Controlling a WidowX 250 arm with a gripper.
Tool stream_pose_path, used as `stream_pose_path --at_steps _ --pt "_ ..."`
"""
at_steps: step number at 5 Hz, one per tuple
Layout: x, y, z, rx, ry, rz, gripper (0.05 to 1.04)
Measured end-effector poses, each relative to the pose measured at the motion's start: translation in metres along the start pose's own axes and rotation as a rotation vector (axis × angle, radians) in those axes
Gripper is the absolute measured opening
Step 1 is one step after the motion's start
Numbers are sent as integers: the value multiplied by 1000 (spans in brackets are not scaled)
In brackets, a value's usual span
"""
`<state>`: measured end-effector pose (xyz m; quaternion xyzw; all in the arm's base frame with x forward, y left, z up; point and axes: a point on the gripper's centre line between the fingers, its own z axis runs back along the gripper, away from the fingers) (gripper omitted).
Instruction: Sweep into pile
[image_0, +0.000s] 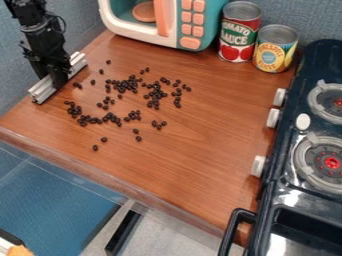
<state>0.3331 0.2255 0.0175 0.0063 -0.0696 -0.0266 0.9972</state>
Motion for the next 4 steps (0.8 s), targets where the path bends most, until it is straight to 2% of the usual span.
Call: stream_pose_path --at_steps 2,4 --pt "-8 -11 0 -42 24 15 372" --pt "-19 -33 0 -30 22 -23 372"
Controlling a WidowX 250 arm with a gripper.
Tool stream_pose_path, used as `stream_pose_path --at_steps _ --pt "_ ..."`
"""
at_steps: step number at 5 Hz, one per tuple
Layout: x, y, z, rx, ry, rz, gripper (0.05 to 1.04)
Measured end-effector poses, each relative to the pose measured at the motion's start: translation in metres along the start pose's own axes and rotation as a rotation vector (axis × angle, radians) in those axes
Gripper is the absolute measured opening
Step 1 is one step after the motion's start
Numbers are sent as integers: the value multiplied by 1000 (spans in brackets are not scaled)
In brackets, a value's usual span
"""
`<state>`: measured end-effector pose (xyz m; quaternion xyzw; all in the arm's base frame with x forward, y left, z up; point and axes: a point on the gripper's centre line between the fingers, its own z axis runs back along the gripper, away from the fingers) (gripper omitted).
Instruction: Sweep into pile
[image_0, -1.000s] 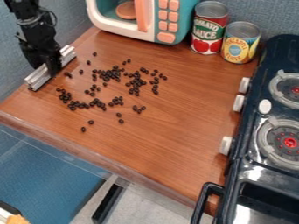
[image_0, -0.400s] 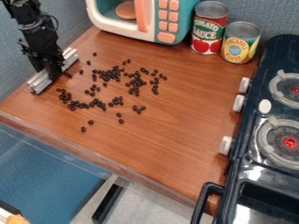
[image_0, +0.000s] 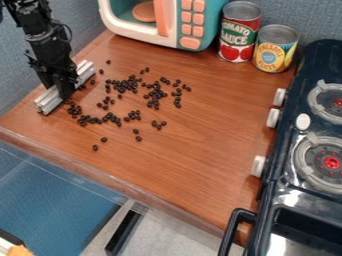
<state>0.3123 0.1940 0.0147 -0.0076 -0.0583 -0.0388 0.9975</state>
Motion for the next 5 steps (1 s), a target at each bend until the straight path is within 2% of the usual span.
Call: stream_pose_path --at_steps 1,2,3,5 --pt "-2 -10 -1 38 -27 -17 372" --pt "-3 -20 -2 54 -83 13 372" --pt "-5 -29 -3 22 -97 80 372" --pt "-9 -55 -3 -38 -87 125 372"
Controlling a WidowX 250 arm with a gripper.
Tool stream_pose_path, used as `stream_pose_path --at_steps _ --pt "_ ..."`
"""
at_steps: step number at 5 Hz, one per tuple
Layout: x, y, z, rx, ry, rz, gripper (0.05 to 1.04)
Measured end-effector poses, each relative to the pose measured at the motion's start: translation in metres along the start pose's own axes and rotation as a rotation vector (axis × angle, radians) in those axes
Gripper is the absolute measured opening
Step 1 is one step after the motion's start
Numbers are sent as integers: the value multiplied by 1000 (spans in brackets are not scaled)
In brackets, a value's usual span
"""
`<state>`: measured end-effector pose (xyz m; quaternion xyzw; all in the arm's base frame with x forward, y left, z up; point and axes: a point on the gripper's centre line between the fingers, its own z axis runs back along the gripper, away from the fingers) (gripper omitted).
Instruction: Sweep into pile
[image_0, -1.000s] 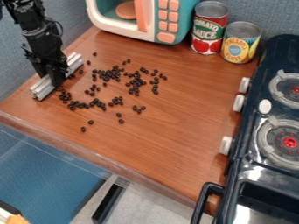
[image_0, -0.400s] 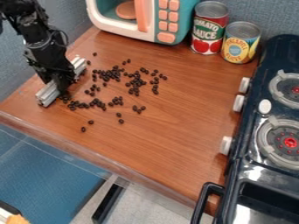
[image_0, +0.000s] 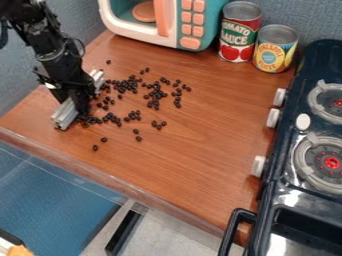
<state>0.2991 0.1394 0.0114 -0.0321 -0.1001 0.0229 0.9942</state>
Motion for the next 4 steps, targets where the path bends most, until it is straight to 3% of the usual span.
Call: stream_pose_path --at_steps 4 --pt "-21 -56 -1 -38 -10 -37 372"
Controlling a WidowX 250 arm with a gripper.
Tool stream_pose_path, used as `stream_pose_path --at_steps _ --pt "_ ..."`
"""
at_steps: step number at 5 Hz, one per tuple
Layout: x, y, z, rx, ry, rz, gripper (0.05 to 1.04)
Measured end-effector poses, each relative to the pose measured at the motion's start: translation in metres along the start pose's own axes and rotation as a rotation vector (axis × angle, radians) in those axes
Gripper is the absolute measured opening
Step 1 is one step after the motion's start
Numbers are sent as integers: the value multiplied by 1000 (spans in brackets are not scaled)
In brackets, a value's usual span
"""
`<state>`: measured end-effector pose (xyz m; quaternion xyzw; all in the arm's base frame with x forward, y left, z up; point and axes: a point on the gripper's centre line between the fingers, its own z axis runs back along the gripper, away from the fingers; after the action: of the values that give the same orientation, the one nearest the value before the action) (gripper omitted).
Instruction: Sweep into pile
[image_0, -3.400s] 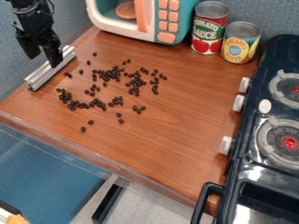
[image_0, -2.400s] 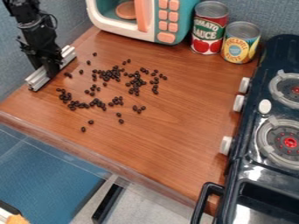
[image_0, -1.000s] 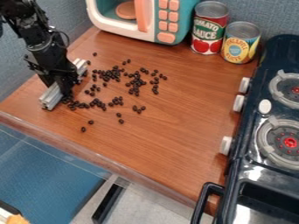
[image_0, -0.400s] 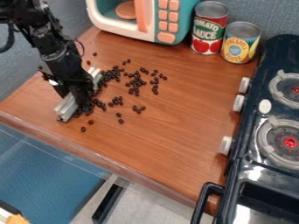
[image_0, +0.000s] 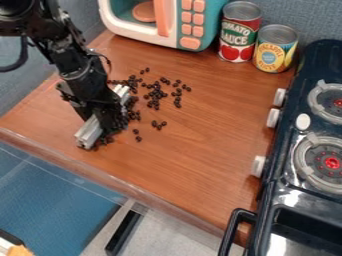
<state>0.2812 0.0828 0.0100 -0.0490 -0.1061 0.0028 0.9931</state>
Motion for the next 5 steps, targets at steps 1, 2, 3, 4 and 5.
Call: stream_pose_path --at_steps 1,2,3,4,5 --pt "-5 -16 0 -19 4 4 372" --pt "-9 -30 -1 -31 9 -4 372" --pt "-11 -41 -1 -48 9 20 372" --pt "-11 -56 -2 -68 16 33 372" --pt "-10 -64 -1 -79 18 39 372"
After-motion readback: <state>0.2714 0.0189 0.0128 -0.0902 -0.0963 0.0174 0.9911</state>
